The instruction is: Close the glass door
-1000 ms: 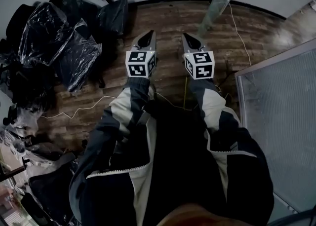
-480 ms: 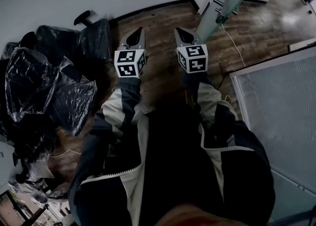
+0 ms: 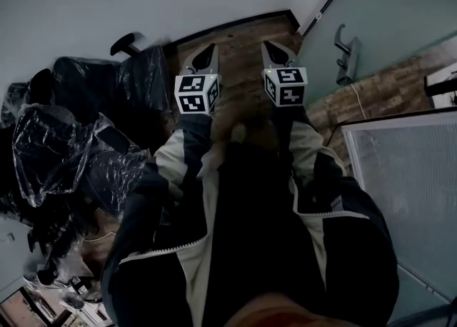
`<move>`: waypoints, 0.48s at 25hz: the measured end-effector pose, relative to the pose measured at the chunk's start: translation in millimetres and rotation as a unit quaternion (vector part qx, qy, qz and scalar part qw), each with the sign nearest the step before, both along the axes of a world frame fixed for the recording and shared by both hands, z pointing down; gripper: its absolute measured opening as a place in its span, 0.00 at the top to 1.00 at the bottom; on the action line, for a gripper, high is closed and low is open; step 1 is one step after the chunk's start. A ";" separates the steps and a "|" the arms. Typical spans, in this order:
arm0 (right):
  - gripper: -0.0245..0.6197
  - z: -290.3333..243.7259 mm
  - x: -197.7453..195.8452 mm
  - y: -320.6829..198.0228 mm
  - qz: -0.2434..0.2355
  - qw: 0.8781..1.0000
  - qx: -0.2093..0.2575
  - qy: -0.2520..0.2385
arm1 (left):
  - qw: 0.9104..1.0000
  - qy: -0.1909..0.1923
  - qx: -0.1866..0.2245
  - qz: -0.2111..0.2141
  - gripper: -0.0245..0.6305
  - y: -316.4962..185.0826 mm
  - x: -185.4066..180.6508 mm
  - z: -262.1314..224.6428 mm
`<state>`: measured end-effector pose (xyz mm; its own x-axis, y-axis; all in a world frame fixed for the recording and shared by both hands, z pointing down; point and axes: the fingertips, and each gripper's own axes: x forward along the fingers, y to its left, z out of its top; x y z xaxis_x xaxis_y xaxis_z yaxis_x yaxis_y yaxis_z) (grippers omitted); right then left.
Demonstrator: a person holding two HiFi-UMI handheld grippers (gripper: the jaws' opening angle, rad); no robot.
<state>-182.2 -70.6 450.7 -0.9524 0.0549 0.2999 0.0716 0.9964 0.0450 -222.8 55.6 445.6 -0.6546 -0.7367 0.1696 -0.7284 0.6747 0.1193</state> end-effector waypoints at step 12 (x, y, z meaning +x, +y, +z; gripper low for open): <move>0.95 -0.7 -128.6 -94.8 0.075 0.997 0.001 -0.004 | 0.997 -0.003 -0.020 0.080 0.96 -109.4 -144.4 -0.2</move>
